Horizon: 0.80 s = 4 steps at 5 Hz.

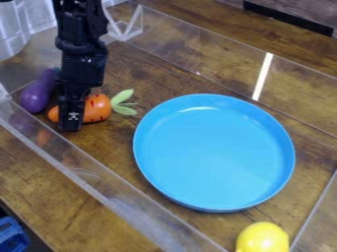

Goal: Move the carrot to the right side

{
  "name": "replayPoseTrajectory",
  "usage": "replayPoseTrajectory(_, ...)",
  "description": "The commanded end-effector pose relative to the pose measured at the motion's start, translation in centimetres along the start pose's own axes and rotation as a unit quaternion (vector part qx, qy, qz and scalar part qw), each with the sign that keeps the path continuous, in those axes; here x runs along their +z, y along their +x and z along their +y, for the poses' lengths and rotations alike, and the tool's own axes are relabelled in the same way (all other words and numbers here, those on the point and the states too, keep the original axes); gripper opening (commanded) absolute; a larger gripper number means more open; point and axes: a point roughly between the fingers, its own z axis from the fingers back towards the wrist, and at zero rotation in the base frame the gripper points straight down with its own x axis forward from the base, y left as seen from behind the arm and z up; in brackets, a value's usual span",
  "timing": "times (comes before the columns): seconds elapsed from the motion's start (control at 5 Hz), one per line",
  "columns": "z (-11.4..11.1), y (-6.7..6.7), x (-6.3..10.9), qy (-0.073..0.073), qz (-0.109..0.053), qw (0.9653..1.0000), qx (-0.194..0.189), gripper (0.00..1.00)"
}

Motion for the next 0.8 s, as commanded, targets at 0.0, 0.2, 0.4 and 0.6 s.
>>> replayPoseTrajectory(0.0,0.2,-0.11,1.82,0.011,-0.016,0.9992,0.035,0.0)
replayPoseTrajectory(0.2,0.06,0.17,2.04,0.015,-0.02,0.9992,0.032,0.0)
replayPoseTrajectory(0.4,-0.05,0.35,2.17,0.018,-0.024,0.9991,0.028,0.0)
replayPoseTrajectory(0.6,-0.15,0.52,2.28,0.022,-0.028,0.9991,0.024,0.0)
